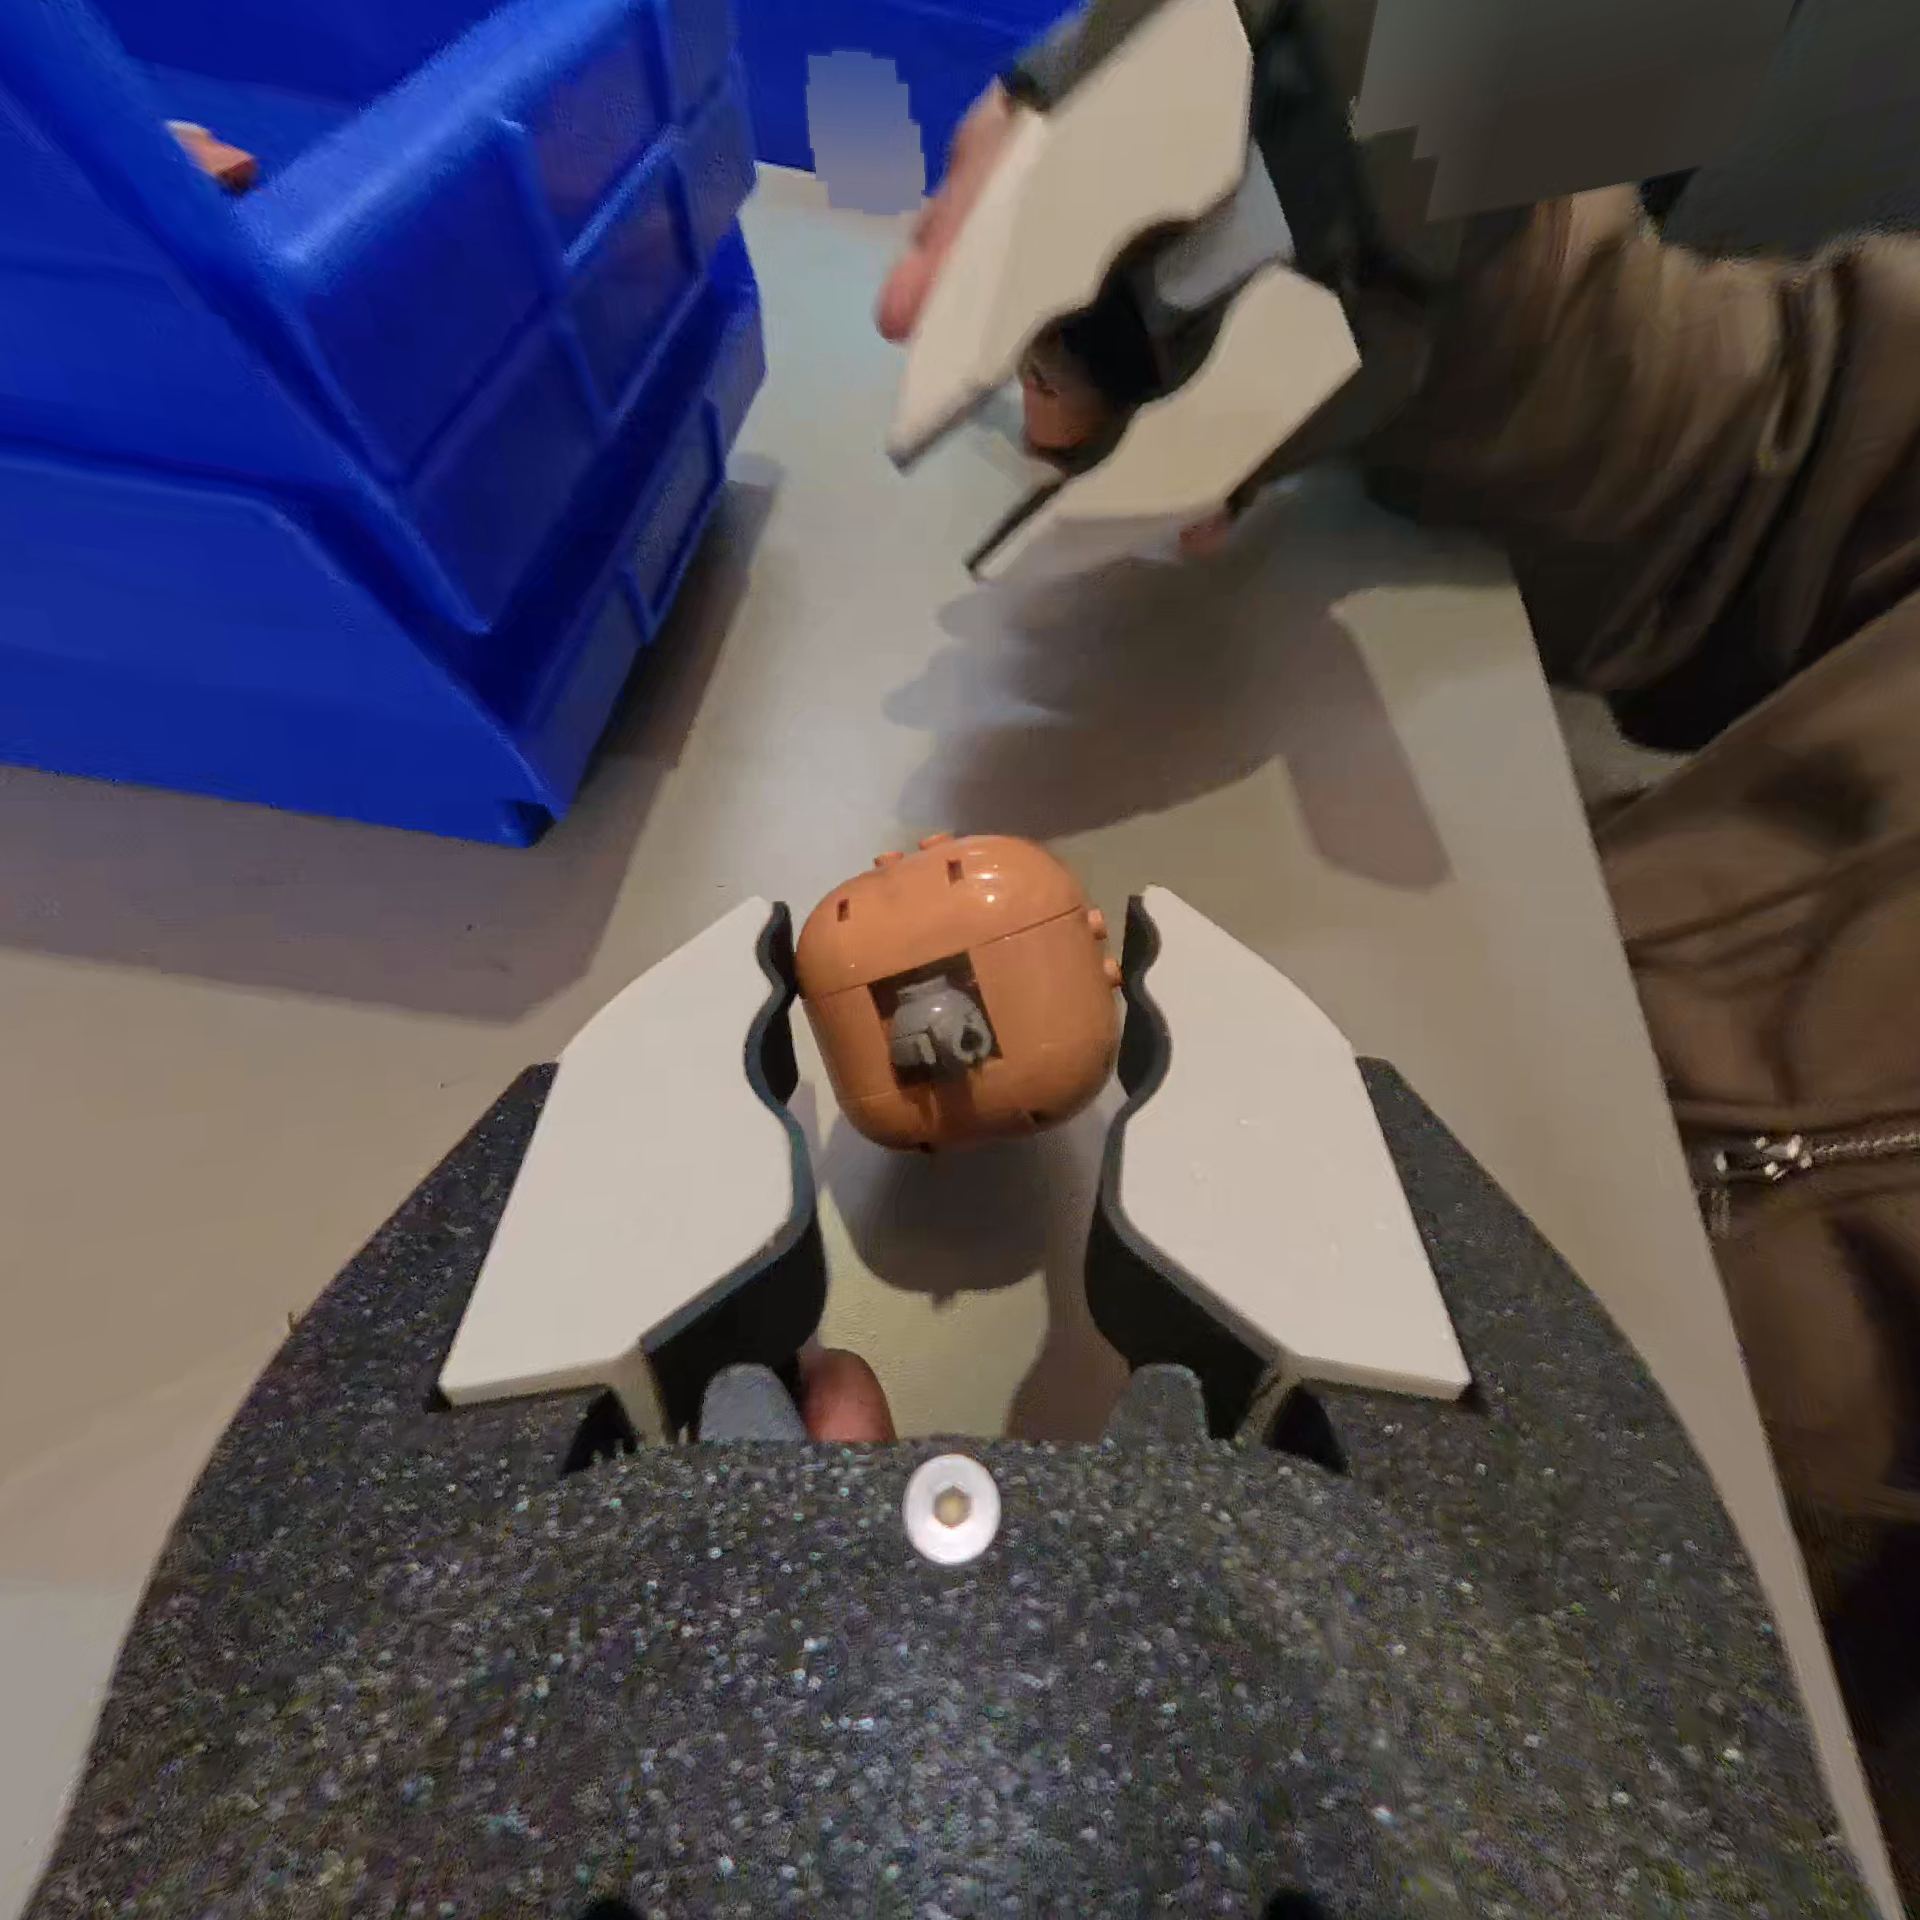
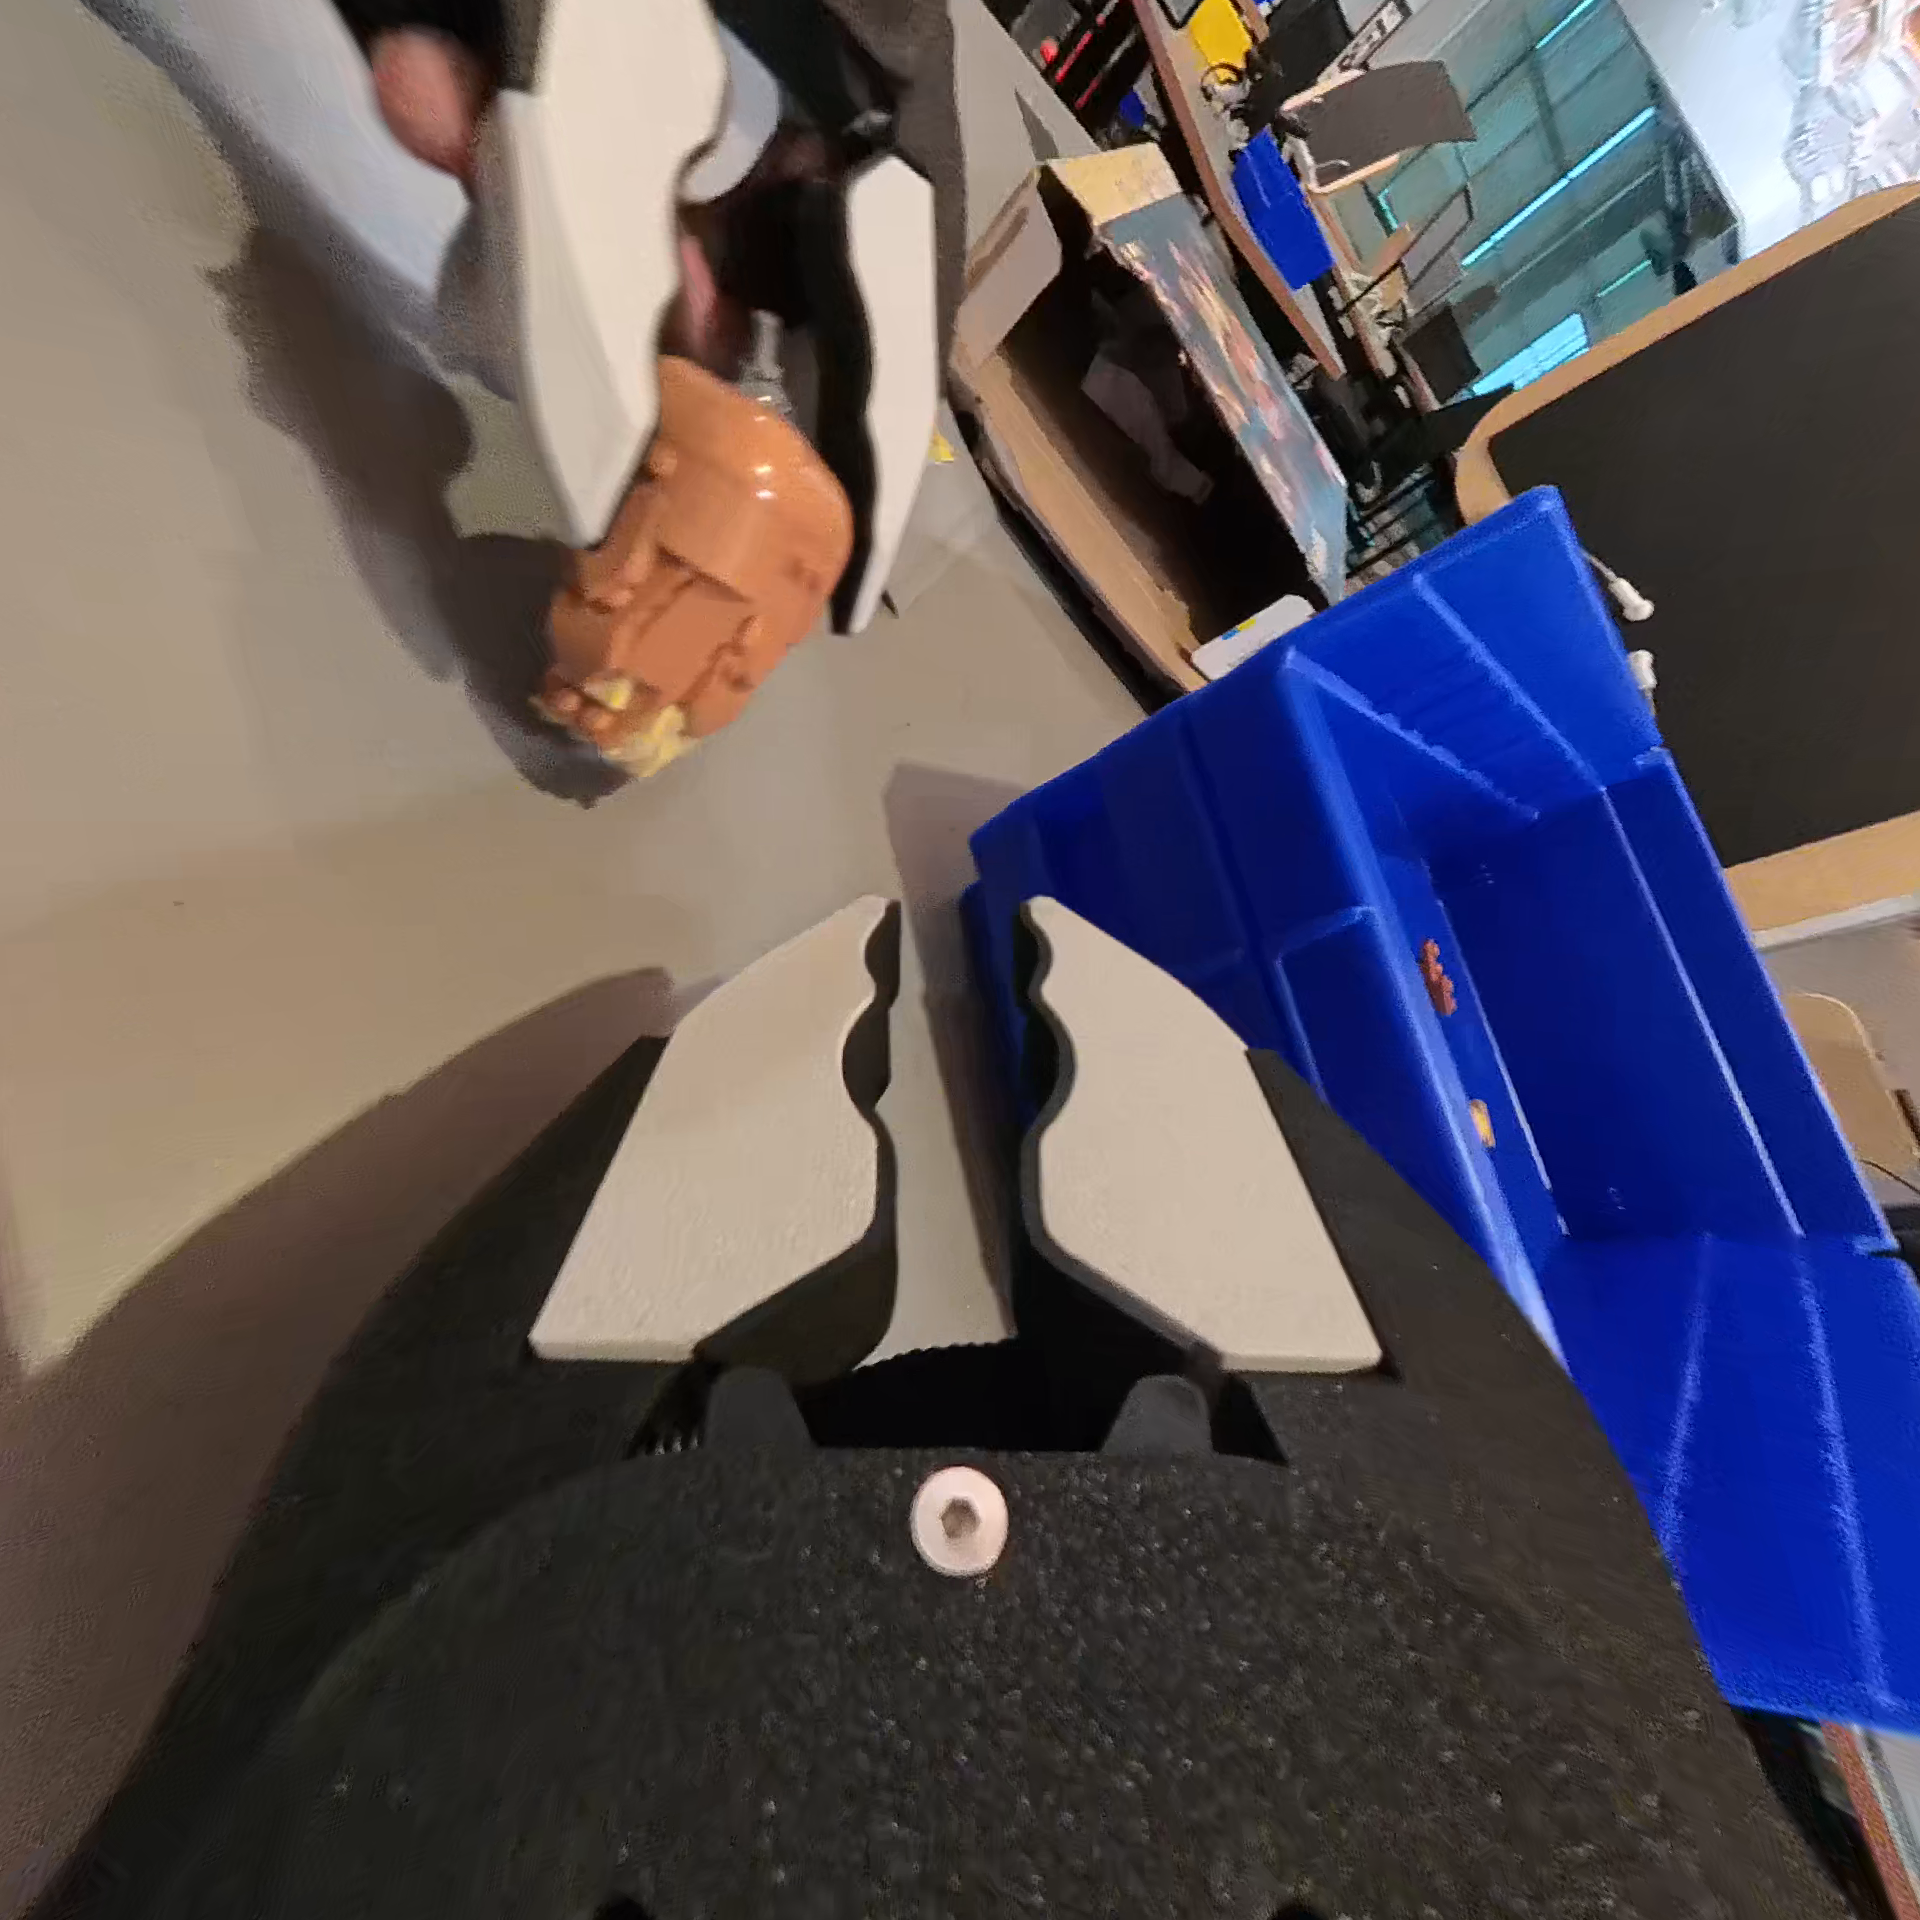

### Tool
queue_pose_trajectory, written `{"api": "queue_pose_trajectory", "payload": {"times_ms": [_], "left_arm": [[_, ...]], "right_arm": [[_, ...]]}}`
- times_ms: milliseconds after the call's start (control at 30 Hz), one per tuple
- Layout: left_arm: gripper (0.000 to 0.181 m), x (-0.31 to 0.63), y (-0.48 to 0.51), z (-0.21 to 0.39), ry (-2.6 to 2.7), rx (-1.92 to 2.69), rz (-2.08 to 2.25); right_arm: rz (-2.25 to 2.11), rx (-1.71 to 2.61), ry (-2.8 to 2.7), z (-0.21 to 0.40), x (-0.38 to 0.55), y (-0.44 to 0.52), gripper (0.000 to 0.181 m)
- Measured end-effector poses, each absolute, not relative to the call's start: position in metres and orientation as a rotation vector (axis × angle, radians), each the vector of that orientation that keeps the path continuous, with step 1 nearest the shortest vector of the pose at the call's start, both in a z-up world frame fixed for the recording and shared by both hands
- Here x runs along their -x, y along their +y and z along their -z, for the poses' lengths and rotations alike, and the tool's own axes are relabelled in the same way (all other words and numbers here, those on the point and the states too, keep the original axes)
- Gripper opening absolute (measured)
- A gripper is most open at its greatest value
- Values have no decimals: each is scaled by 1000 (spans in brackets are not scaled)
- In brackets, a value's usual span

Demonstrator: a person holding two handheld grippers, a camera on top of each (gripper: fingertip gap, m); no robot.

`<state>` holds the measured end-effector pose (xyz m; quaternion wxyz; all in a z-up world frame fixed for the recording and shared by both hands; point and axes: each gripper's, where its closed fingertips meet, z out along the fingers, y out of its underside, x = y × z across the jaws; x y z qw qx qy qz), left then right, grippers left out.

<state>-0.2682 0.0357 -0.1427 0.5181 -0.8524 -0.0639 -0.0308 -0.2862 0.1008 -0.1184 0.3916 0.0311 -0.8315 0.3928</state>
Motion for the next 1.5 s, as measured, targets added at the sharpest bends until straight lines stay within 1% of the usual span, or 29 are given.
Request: {"api": "queue_pose_trajectory", "payload": {"times_ms": [233, 333, 433, 600, 767, 1000, 1100, 1133, 1233, 1333, 1500], "left_arm": [[60, 276, 41, 132, -316, 1932, 165], [60, 282, 41, 121, -370, 1856, 168], [61, 289, 40, 110, -422, 1772, 169], [60, 292, 46, 103, -460, 1688, 185], [60, 289, 52, 105, -468, 1674, 205], [60, 290, 43, 107, -472, 1728, 211], [60, 274, 45, 118, -406, 1823, 272], [60, 268, 48, 124, -375, 1874, 283], [60, 250, 54, 155, -254, 2078, 233], [59, 245, 57, 154, -229, 2091, 228], [59, 268, 48, 153, -310, 2094, 81]], "right_arm": [[-942, -196, -2349, 166, 256, 72, 20], [-876, -20, -2325, 169, 269, 68, 21], [-981, 130, -2324, 162, 271, 61, 27], [-1044, 295, -2308, 163, 280, 57, 46], [-1099, 387, -2246, 157, 290, 58, 53], [-1215, 542, -2170, 140, 305, 76, 42], [-1273, 602, -2130, 133, 309, 82, 32], [-1300, 613, -2129, 131, 309, 82, 36], [-1316, 621, -2162, 133, 307, 79, 37], [-1251, 573, -2178, 137, 305, 79, 38], [-1169, 442, -2224, 143, 297, 74, 38]]}}
